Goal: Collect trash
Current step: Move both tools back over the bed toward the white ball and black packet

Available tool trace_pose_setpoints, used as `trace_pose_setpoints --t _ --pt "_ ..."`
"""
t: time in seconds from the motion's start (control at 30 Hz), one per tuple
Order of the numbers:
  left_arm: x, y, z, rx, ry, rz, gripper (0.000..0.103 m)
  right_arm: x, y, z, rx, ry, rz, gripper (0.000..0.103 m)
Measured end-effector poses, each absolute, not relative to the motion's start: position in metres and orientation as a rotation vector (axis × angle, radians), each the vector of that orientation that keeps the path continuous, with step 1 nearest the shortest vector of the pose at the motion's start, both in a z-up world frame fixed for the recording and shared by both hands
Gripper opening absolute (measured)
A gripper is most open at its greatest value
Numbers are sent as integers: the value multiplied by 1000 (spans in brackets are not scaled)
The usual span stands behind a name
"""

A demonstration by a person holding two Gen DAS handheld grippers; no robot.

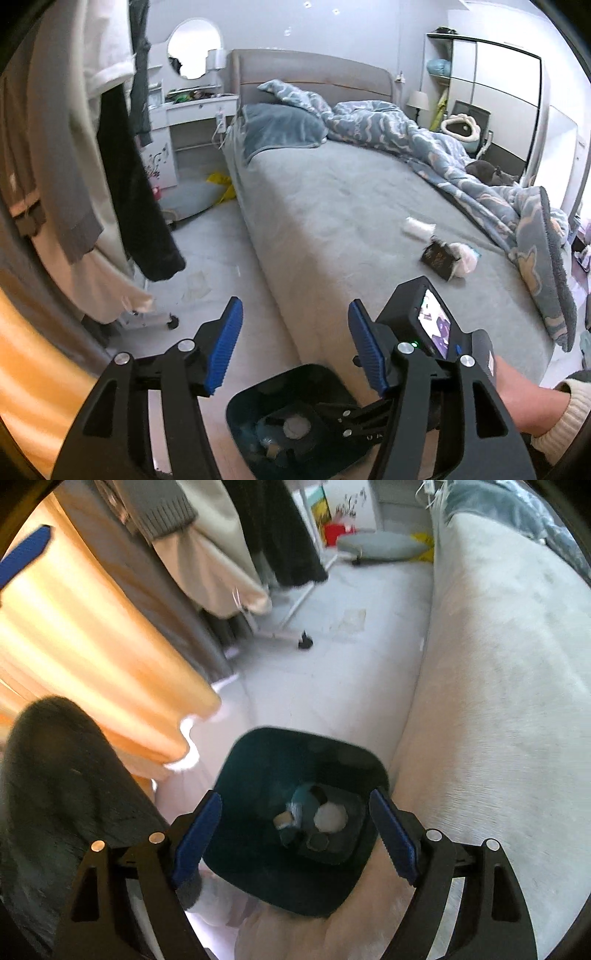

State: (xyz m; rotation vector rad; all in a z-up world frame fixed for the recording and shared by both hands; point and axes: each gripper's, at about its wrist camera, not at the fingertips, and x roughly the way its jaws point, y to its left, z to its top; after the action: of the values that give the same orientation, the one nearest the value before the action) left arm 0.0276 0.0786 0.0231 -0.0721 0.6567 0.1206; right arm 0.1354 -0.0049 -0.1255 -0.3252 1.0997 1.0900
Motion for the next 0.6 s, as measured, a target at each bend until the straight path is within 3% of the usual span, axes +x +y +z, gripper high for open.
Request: trace_pose_setpoints --t 0.2,0.6 --pt "40 51 39 -60 611 66 71 146 -46 -104 -261 1032 1036 83" --pt "75 17 42 -52 573 -42 74 171 -107 -77 -179 941 907 83"
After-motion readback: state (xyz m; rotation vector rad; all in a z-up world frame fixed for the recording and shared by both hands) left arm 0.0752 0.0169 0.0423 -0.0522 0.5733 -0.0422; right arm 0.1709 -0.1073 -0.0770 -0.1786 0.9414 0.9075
